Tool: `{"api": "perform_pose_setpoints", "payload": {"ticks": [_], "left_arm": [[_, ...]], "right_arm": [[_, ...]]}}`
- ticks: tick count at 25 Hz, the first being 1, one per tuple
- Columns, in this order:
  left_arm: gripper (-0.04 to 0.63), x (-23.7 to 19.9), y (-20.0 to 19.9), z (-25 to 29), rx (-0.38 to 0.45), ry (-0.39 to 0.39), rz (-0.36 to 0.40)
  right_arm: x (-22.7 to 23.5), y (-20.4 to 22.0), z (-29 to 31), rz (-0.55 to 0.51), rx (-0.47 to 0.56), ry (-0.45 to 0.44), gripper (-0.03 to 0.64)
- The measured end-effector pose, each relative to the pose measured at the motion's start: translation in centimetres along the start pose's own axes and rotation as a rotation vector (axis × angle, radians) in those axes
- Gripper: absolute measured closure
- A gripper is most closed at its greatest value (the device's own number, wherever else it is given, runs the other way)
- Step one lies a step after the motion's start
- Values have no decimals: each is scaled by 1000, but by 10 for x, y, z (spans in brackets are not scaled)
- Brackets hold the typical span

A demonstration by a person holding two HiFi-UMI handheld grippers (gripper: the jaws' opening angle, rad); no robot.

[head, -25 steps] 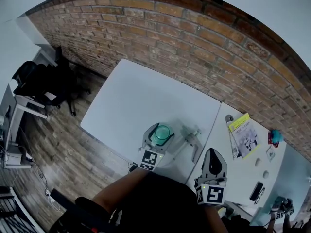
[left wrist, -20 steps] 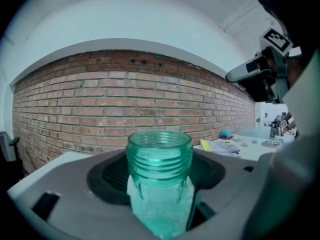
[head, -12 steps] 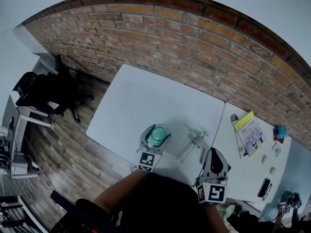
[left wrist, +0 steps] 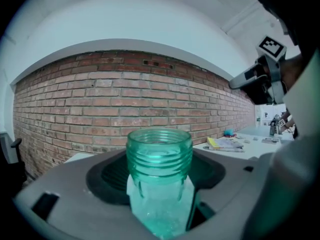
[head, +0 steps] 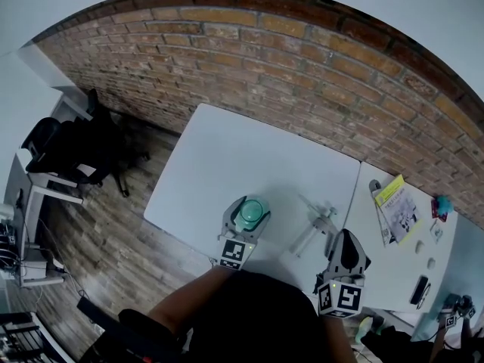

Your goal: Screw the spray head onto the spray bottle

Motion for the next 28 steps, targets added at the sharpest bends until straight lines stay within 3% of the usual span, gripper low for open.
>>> {"api": "perform_pose_setpoints", "payload": {"ticks": [4,12,16,21,22,23,28], "left_arm": [[270,0,2,0,8,25,8],[270,-1,4,3,26,61,57],[270,0,-1,2,18,45,-5],[270,-1,5,3,12,46,61],[270,-1,7,3,4,45,64],[270,-1,8,4,-1,44,63],[270,-1,2,3,14,22,21]], "right_arm": [[7,1,4,11,9,70,609],[16,22,21,-14,-28,99,607],[19,42,35,-9,-115,67,607],[26,65,51,50,-228,48,603],[28,69,53,67,-240,41,569],[29,73,55,79,-252,37,526],[38,89,65,86,-311,57,520]]}}
Point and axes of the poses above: the fingertips, and each gripper's own axes: z forward along the fingers, x to its right, y out of its underside, the point moved 5 cm from there along -z, backward along the fingers, and after that the axes turned 10 degrees about y, right-handed, at the moved point
